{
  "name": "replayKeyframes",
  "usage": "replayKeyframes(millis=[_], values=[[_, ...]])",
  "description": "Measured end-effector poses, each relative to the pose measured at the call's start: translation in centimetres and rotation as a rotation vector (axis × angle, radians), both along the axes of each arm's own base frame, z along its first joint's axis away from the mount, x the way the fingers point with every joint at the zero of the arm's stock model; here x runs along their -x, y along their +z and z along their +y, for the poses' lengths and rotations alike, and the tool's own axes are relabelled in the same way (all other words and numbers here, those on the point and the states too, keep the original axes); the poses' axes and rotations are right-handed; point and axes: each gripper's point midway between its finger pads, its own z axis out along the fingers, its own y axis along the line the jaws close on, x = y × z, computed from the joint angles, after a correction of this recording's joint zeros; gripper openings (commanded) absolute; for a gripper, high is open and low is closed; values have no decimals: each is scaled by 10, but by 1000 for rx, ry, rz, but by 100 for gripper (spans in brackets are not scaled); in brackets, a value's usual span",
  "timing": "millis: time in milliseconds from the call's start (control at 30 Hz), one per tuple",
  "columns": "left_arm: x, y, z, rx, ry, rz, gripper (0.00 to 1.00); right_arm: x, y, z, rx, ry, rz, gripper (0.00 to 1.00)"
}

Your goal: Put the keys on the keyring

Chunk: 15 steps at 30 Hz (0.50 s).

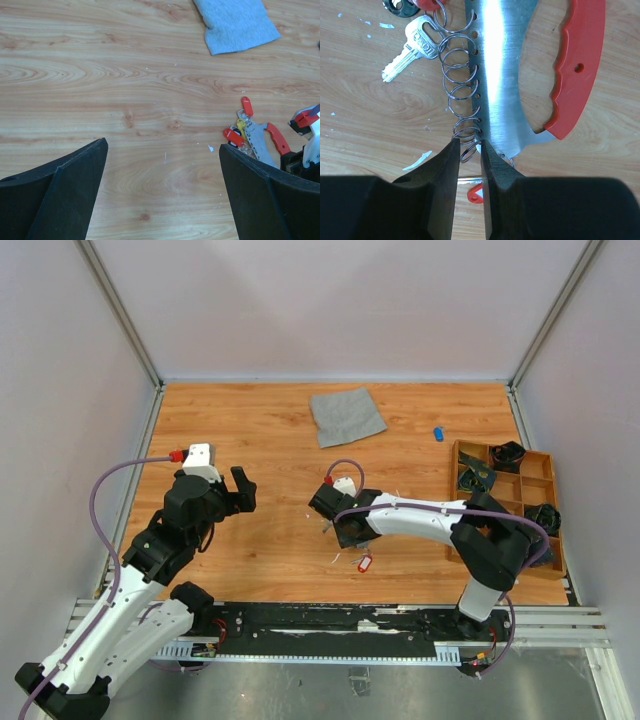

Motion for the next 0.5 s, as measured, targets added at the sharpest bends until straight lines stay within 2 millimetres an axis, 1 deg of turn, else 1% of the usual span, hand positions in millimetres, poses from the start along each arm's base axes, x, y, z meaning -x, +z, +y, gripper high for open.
replayKeyframes(millis=[200,500], values=[[0,0,0,-1,0,0,100,1,-5,-1,17,1,11,25],[0,0,0,-1,-1,1,100,0,-4,1,14,0,10,16]])
